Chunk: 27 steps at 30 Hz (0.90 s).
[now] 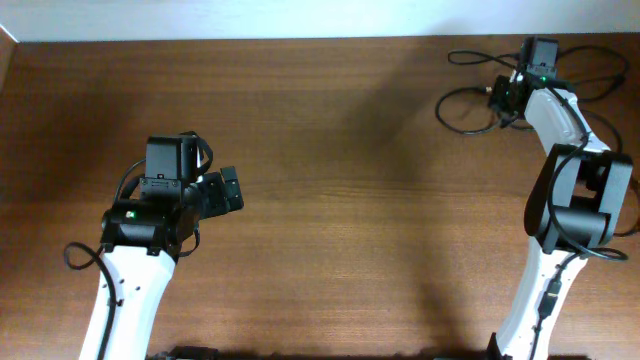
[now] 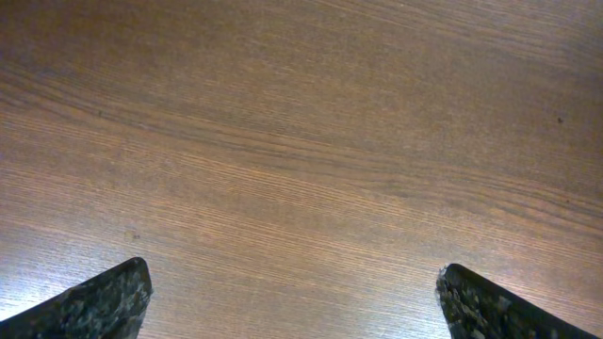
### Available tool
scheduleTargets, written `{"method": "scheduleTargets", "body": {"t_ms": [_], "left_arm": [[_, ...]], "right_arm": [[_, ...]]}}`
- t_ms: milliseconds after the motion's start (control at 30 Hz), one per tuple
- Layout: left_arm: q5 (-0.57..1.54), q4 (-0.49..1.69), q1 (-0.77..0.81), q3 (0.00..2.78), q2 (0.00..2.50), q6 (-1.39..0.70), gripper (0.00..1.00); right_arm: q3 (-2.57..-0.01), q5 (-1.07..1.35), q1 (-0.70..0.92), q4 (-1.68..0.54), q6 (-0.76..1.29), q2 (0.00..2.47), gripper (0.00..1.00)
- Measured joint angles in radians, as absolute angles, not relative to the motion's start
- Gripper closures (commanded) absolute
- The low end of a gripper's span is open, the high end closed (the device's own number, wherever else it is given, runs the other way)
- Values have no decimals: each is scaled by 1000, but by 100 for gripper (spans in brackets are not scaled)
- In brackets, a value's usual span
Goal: Untangle cables
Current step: 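Carry the last black cable with the right gripper to the table's right edge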
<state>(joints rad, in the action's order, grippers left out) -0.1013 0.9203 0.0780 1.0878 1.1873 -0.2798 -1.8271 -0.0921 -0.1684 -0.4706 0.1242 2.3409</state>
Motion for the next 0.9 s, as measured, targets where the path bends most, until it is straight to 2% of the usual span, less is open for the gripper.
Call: {"method": "scheduleTargets", "body": {"t_ms": [133, 167, 200, 233, 300, 500, 700, 900], "left_arm": [[-101, 920, 78, 1088, 1187, -280, 1], [-101, 920, 78, 1088, 1187, -280, 1], [-101, 920, 78, 1088, 1187, -280, 1], [-101, 920, 78, 1088, 1187, -280, 1], [-101, 918, 78, 1088, 1187, -280, 1], [-101, 908, 78, 1088, 1187, -280, 1], [-101, 909, 78, 1088, 1187, -280, 1], [-101, 914, 78, 1088, 1187, -280, 1]], "right_arm": [[-1827, -64, -134, -464, 109, 2341, 96], [-1827, -60, -123, -462, 105, 2341, 85], [-1827, -57, -116, -458, 110, 2341, 36], [-1827, -52, -112, -457, 103, 2341, 20], [-1827, -51, -112, -485, 105, 2341, 1], [-1834, -54, -112, -754, 101, 2278, 1], [-1880, -38, -105, -1000, 104, 1880, 1], [-1885, 209, -97, -1309, 106, 1625, 1]]}}
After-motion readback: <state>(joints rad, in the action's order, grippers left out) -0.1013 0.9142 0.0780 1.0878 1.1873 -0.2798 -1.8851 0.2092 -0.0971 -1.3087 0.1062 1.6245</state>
